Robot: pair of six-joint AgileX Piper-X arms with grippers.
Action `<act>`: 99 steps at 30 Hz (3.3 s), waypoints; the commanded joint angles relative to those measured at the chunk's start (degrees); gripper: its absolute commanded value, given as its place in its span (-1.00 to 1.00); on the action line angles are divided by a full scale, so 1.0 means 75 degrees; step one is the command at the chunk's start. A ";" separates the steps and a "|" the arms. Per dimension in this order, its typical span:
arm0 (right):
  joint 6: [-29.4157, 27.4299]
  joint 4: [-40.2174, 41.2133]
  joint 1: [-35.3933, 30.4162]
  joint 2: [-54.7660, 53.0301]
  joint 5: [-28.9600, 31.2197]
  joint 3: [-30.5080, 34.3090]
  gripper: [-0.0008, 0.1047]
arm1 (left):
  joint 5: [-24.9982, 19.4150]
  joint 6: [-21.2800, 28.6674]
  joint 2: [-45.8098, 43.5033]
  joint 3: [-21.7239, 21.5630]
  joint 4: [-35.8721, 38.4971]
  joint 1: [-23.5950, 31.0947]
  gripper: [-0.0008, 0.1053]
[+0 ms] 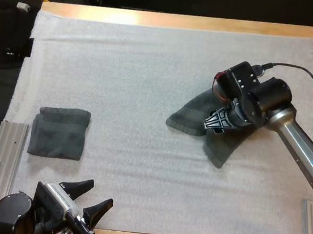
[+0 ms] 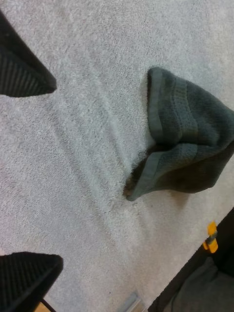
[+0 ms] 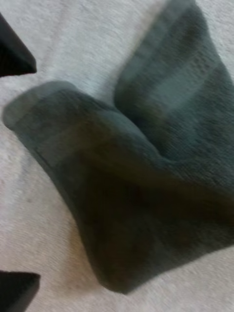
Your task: Pick towel from pile, fold and stack
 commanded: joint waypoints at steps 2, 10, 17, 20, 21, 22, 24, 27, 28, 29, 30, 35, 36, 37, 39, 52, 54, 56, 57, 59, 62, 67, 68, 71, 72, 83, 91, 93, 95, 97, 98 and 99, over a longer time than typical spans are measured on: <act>0.0028 0.0102 0.0029 -0.0234 -0.0138 0.0118 0.45 | -0.0075 0.0017 0.0015 -0.0039 -0.0081 -0.0038 0.24; 0.0009 -0.0266 0.0099 -0.1093 -0.0140 0.1386 0.45 | -0.0075 0.0017 0.0015 -0.0039 -0.0309 -0.0038 0.24; 0.0009 -0.1055 0.0099 -0.2006 -0.0268 0.2958 0.45 | -0.0075 0.0017 0.0015 -0.0039 -0.0423 -0.0038 0.24; 0.0009 -0.1438 0.0099 -0.2279 -0.0687 0.3529 0.45 | -0.0075 0.0017 0.0015 -0.0039 -0.0423 -0.0038 0.24; 0.0012 -0.1638 0.0099 -0.2347 -0.0883 0.3751 0.45 | -0.0075 0.0017 0.0015 -0.0039 -0.0423 -0.0038 0.24; 0.0042 -0.1839 0.0099 -0.2382 -0.1064 0.3936 0.45 | -0.0075 0.0017 0.0015 -0.0039 -0.0423 -0.0038 0.24; 0.0104 -0.2192 0.0099 -0.2393 -0.1397 0.4242 0.45 | -0.0075 0.0017 0.0015 -0.0039 -0.0423 -0.0038 0.24; 0.0304 -0.2989 0.0099 -0.2394 -0.1695 0.4830 0.45 | -0.0075 0.0017 0.0015 -0.0039 -0.0423 -0.0038 0.24; 0.0330 -0.3353 0.0099 -0.2394 -0.1771 0.5042 0.45 | -0.0075 0.0017 0.0015 -0.0039 -0.0423 -0.0038 0.24; 0.0332 -0.3556 0.0099 -0.2394 -0.1804 0.5154 0.45 | -0.0075 0.0017 0.0015 -0.0039 -0.0423 -0.0038 0.24; 0.0349 -0.3876 0.0099 -0.2394 -0.1814 0.5330 0.45 | -0.0075 0.0017 0.0015 -0.0039 -0.0423 -0.0038 0.24; 0.0352 -0.4699 0.0099 -0.2394 -0.1813 0.5718 0.45 | -0.0075 0.0017 0.0015 -0.0039 -0.0423 -0.0038 0.24; 0.0352 -0.4881 0.0099 -0.2394 -0.1813 0.5794 0.45 | -0.0075 0.0017 0.0015 -0.0039 -0.0423 -0.0038 0.24; 0.0352 -0.4975 0.0099 -0.2394 -0.1813 0.5827 0.45 | -0.0075 0.0017 0.0015 -0.0039 -0.0423 -0.0038 0.24; 0.0355 -0.5405 0.0099 -0.2394 -0.1813 0.5985 0.42 | -0.0075 0.0017 0.0015 -0.0039 -0.0423 -0.0038 0.24; 0.0908 -0.5636 0.0099 -0.1761 -0.1949 0.6044 0.08 | -0.0075 0.0017 0.0015 -0.0039 -0.0423 -0.0038 0.24; 0.1056 -0.5637 0.0099 -0.1595 -0.1949 0.6044 0.08 | -0.0075 0.0017 0.0015 -0.0039 -0.0423 -0.0038 0.24; 0.1165 -0.5637 0.0099 -0.1436 -0.1949 0.6044 0.08 | -0.0075 0.0017 0.0015 -0.0039 -0.0423 -0.0038 0.24; 0.1195 -0.5637 0.0099 -0.1341 -0.1949 0.6044 0.08 | -0.0075 0.0017 0.0015 -0.0039 -0.0423 -0.0038 0.24; 0.1197 -0.5664 0.0099 -0.1193 -0.1949 0.6044 0.08 | -0.0075 0.0017 0.0015 -0.0039 -0.0423 -0.0038 0.24; 0.1246 -0.5725 0.0099 -0.0957 -0.1925 0.6044 0.08 | -0.0075 0.0017 0.0015 -0.0039 -0.0423 -0.0038 0.24; 0.1245 -0.5789 0.0099 -0.0717 -0.1915 0.6044 0.08 | -0.0075 0.0017 0.0015 -0.0039 -0.0423 -0.0038 0.24; 0.1245 -0.5857 0.0099 -0.0718 -0.1918 0.6044 0.06 | -0.0075 0.0017 0.0015 -0.0039 -0.0423 -0.0038 0.24; 0.1299 -0.6067 0.0099 -0.0718 -0.1918 0.6044 -0.03 | -0.0075 0.0017 0.0015 -0.0039 -0.0423 -0.0038 0.24; 0.1392 -0.6154 0.0099 -0.0718 -0.1918 0.6044 -0.06 | -0.0075 0.0017 0.0015 -0.0039 -0.0423 -0.0038 0.24; 0.1759 -0.6310 0.0099 -0.0718 -0.1568 0.6044 -0.69 | -0.0075 0.0017 0.0015 -0.0039 -0.0423 -0.0038 0.24; 0.1445 -0.5848 0.0106 -0.0986 -0.1568 0.6044 -0.99 | -0.0075 0.0020 0.0015 -0.0039 -0.0423 -0.0038 0.24; 0.1068 -0.5421 0.0106 -0.1299 -0.1545 0.6044 -0.99 | -0.0075 0.0100 0.0015 -0.0039 -0.0423 -0.0038 0.24; 0.0741 -0.5003 0.0106 -0.1595 -0.1431 0.6044 -0.99 | -0.0106 0.0173 0.0015 -0.0039 -0.0423 -0.0038 0.24; 0.0467 -0.4585 0.0106 -0.1894 -0.1431 0.6044 -0.99 | -0.0232 0.0194 0.0015 -0.0039 -0.0423 -0.0038 0.24; 0.0282 -0.4285 0.0106 -0.2067 -0.1431 0.6044 -0.99 | -0.0306 0.0193 0.0015 -0.0039 -0.0423 -0.0038 0.24; 0.0027 -0.3894 0.0106 -0.2273 -0.1431 0.6044 -0.99 | -0.0315 0.0193 0.0020 -0.0039 -0.0423 -0.0038 0.24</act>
